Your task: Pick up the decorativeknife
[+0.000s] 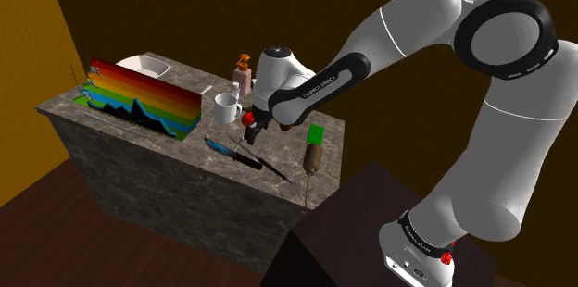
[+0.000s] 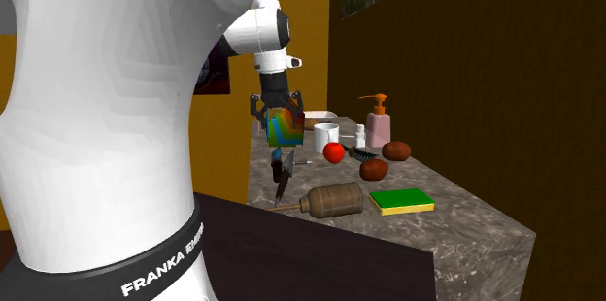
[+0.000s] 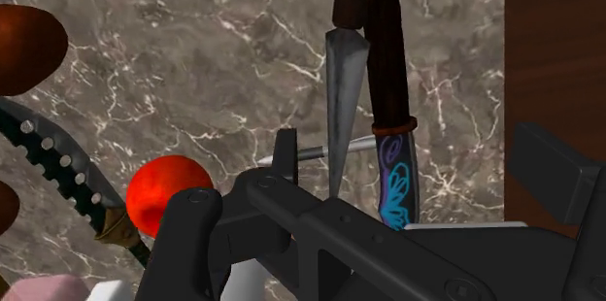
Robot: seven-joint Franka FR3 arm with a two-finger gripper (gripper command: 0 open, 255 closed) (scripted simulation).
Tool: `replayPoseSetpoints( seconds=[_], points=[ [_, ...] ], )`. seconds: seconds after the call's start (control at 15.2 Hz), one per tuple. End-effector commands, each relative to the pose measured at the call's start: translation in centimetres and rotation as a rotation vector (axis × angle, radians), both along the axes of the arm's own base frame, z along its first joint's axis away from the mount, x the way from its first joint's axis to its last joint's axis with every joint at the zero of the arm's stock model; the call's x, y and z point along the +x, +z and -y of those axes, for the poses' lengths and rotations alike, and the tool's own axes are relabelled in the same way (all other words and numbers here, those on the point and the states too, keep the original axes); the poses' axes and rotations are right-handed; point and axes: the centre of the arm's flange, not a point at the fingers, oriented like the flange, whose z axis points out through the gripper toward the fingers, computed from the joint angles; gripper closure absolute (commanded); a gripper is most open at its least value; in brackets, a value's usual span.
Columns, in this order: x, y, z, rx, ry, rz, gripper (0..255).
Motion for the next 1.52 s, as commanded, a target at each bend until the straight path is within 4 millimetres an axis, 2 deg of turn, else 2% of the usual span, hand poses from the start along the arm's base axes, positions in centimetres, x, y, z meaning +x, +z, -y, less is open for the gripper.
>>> replayPoseSetpoints(
  seconds=[0.0,0.53,1.06,1.19,1.25,1.45],
  points=[
    [1.4,-1.9,-1.2,-0.010,0.018,0.008,0],
    [6.4,-9.9,-5.9,-0.046,0.086,0.037,0],
    [6.5,-14.1,-6.0,-0.046,0.087,0.038,0],
    [6.5,-14.1,-6.0,-0.046,0.087,0.038,0],
    [6.5,-14.1,-6.0,-0.047,0.087,0.037,255],
    [6.3,-14.0,-6.1,-0.046,0.087,0.037,255]
  ],
)
